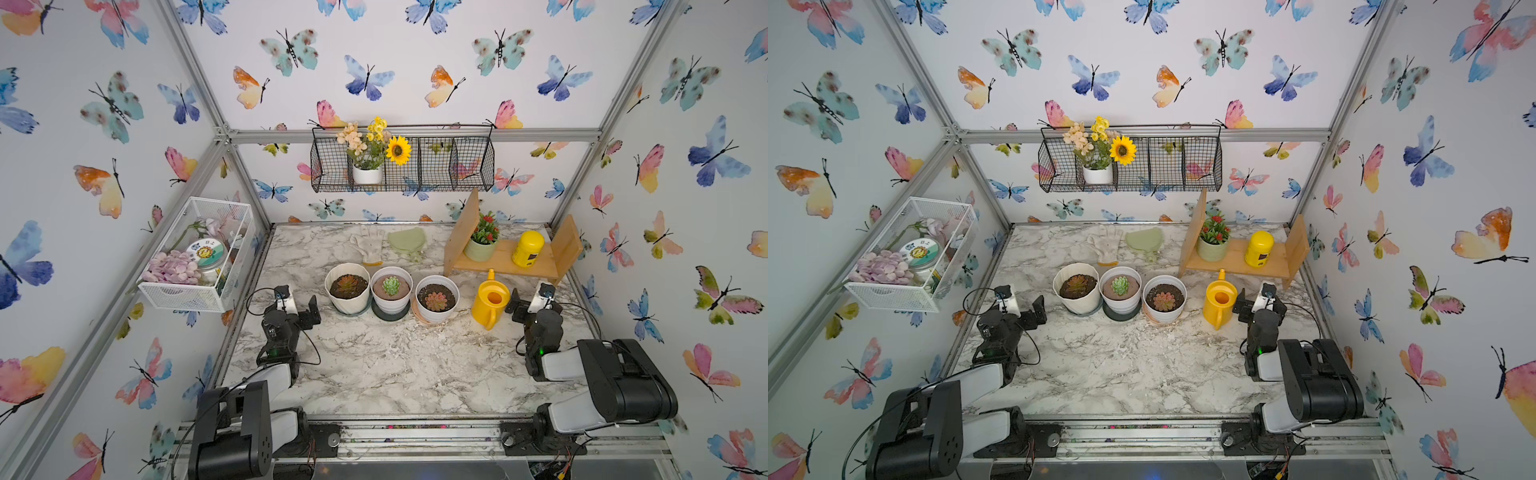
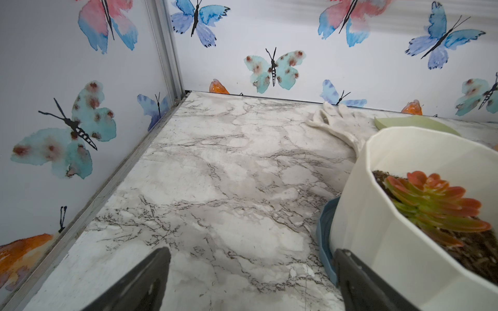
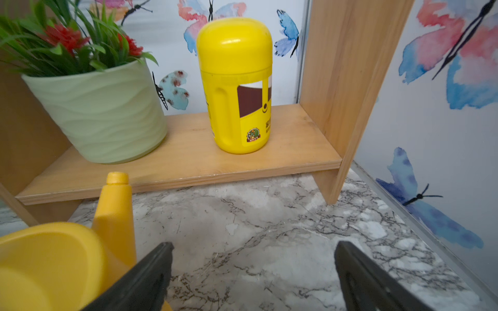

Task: Water the succulent around the soil edge
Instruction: Move the watering can to the center of the board, then reset both arms

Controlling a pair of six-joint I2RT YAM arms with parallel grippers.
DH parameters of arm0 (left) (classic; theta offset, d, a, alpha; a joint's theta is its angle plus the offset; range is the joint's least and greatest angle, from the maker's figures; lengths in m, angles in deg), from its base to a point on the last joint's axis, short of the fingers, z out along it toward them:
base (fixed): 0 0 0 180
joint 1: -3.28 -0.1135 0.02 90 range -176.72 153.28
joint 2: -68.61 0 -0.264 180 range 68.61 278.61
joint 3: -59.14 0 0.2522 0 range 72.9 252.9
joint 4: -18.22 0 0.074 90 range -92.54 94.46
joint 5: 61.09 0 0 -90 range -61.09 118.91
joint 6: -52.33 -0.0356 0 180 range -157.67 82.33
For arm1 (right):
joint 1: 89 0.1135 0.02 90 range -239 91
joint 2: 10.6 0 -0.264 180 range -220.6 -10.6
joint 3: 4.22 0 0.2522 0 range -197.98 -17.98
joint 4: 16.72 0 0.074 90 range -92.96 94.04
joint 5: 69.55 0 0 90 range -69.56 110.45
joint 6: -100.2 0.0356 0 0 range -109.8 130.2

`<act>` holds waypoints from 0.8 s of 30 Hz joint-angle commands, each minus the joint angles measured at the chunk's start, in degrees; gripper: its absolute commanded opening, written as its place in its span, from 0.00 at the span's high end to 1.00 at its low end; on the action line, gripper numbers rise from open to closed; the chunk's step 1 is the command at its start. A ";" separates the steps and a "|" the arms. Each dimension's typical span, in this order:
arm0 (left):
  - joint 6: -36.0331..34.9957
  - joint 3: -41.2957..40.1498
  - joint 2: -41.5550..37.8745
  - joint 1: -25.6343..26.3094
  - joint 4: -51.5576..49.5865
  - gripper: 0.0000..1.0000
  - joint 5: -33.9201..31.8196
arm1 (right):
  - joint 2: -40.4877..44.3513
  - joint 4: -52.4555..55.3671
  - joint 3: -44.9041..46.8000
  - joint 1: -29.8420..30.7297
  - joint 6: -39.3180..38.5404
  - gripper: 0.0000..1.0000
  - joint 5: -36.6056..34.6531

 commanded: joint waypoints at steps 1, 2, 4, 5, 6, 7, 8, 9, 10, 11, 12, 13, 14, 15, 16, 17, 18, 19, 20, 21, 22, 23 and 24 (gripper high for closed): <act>-0.93 1.63 0.72 -0.44 0.56 0.02 1.23 | -4.24 -9.99 1.61 -0.19 -1.78 0.02 2.41; -1.00 1.74 0.73 -0.44 0.41 0.01 1.35 | -2.67 -5.46 0.80 -0.20 -1.38 0.02 2.26; -1.10 1.95 0.99 -0.44 0.22 0.01 1.70 | -0.71 -0.33 -0.30 -0.25 -0.17 0.02 2.40; -1.19 2.24 1.20 -0.45 -0.14 0.01 1.80 | -2.19 -3.07 -0.33 -0.25 -1.07 0.02 2.49; -1.35 2.52 1.58 -0.44 -0.45 0.01 2.03 | -3.44 -4.75 -0.51 -0.23 -1.37 0.02 2.95; -1.54 3.11 1.96 -0.44 -1.21 0.01 2.37 | -3.83 -4.04 -1.21 -0.25 -1.73 0.02 3.13; -1.44 3.69 2.57 -0.44 -1.71 0.01 2.19 | -3.12 -0.94 -1.86 -0.24 -1.61 0.02 3.18; -1.14 4.21 3.06 -0.44 -2.16 0.01 1.40 | -2.23 1.58 -2.42 -0.25 -1.29 0.02 3.11; -0.63 4.98 3.78 -0.43 -2.85 0.01 0.39 | -1.48 3.55 -2.75 -0.20 -1.05 0.02 3.10; -0.37 5.95 4.75 -0.44 -3.80 0.01 -0.45 | -2.11 1.54 -2.36 -0.25 -1.27 0.02 3.06; -0.16 6.82 5.72 -0.44 -4.62 0.01 -1.00 | -2.79 -0.17 -2.11 -0.25 -1.51 0.02 3.10; 0.28 7.86 6.70 -0.44 -5.56 0.01 -2.08 | -3.29 -1.37 -1.96 -0.22 -1.73 0.02 3.35; 0.76 8.58 7.41 -0.44 -6.21 0.01 -3.31 | -3.23 -1.14 -1.98 -0.24 -1.74 0.02 3.27; 1.19 8.76 7.48 -0.44 -6.37 0.01 -4.30 | -2.90 -0.29 -2.06 -0.24 -1.74 0.02 3.42; 1.71 8.26 6.97 -0.44 -5.85 0.01 -5.30 | -2.47 1.11 -2.51 -0.23 -1.66 0.02 3.51; 2.13 7.27 5.94 -0.54 -4.77 0.01 -5.93 | -2.09 2.72 -2.96 -0.24 -2.03 0.02 4.36; 2.14 5.77 4.44 -0.63 -3.36 0.01 -5.95 | -1.99 3.67 -3.31 -0.25 -2.35 0.02 5.53; 2.23 3.89 2.53 -0.64 -1.41 0.01 -5.95 | -2.35 3.47 -3.60 -0.24 -2.93 0.02 6.04; 2.23 2.06 0.96 -0.54 0.31 0.02 -6.24 | -2.62 3.01 -3.52 -0.18 -3.06 0.02 6.37; 2.43 1.57 0.24 -0.38 0.59 0.01 -7.10 | -2.73 2.69 -3.45 -0.21 -3.13 0.02 6.37; 2.69 2.06 0.41 -0.36 -0.20 0.01 -7.80 | -2.74 2.66 -3.45 -0.20 -3.18 0.02 6.37; 2.60 2.83 1.20 -0.36 -0.90 0.01 -7.56 | -2.65 2.89 -3.47 -0.25 -3.06 0.02 6.37; 2.23 3.49 2.09 -0.36 -1.46 0.01 -6.69 | -2.56 3.10 -3.47 -0.23 -3.06 0.02 6.43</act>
